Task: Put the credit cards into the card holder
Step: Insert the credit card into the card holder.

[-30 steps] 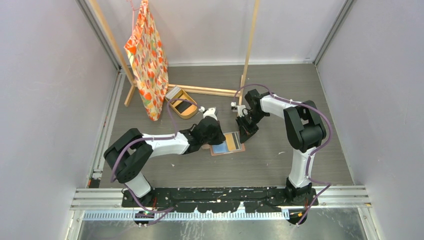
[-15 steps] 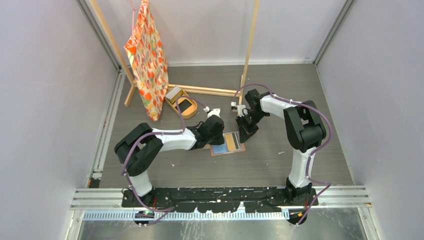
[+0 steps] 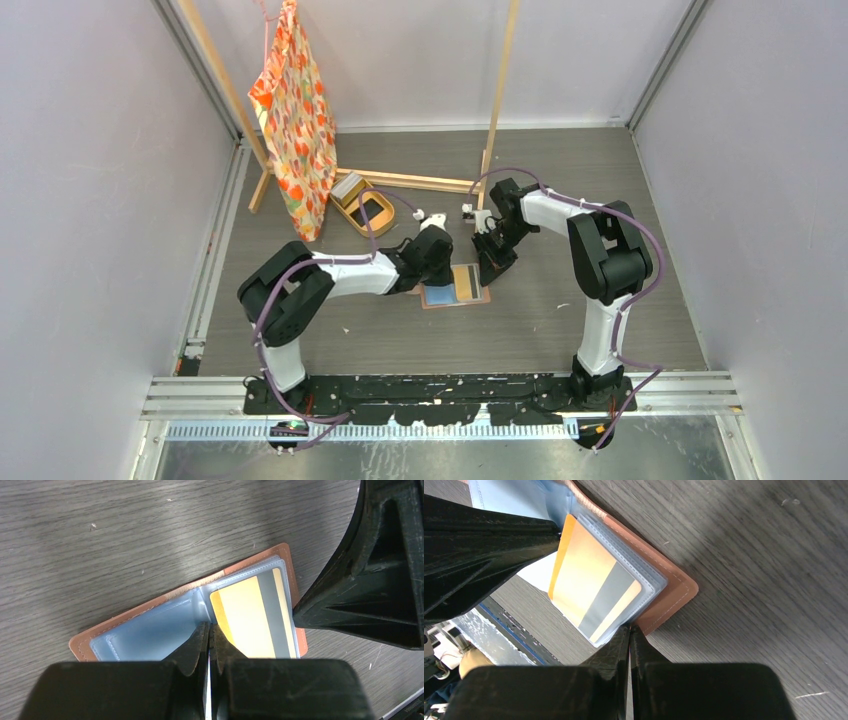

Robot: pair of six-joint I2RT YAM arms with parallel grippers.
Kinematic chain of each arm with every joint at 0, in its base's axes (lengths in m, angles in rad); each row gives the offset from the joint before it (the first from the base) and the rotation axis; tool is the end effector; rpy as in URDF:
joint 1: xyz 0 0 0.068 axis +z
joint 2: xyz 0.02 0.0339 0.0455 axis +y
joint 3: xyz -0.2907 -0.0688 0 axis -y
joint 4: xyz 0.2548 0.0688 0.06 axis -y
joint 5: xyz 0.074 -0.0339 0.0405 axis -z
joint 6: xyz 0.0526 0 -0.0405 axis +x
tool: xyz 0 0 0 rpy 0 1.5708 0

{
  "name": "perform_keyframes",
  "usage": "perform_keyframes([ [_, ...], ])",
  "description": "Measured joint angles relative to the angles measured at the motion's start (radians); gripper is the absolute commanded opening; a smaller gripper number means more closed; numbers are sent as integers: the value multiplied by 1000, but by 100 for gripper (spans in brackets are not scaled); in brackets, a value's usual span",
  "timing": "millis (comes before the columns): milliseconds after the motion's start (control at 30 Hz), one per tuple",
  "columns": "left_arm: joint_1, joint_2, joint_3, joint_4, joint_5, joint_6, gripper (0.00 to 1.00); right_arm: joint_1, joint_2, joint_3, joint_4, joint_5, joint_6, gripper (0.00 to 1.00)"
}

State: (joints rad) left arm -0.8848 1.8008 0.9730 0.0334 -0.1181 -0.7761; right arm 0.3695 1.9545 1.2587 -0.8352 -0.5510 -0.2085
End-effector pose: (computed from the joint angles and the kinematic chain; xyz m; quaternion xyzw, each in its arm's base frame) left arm 0.2527 -0.2988 0.1594 0.0279 0.9238 -0.2421 0.2952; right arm 0.3328 0.1584 0.1471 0.2794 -0.9207 -0.2726 0.0028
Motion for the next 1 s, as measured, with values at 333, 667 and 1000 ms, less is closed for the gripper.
perform_keyframes([
  [333,6,5,5,12,30,26,5,0,0,0,-5,1,-2,10],
  [667,6,-134,-26,-35,14,141,22,-77,-146,3,-50,14,-115,15],
  [1000,37,-464,32,-193,-44,510,84,-296,-552,6,-112,-119,-274,39],
])
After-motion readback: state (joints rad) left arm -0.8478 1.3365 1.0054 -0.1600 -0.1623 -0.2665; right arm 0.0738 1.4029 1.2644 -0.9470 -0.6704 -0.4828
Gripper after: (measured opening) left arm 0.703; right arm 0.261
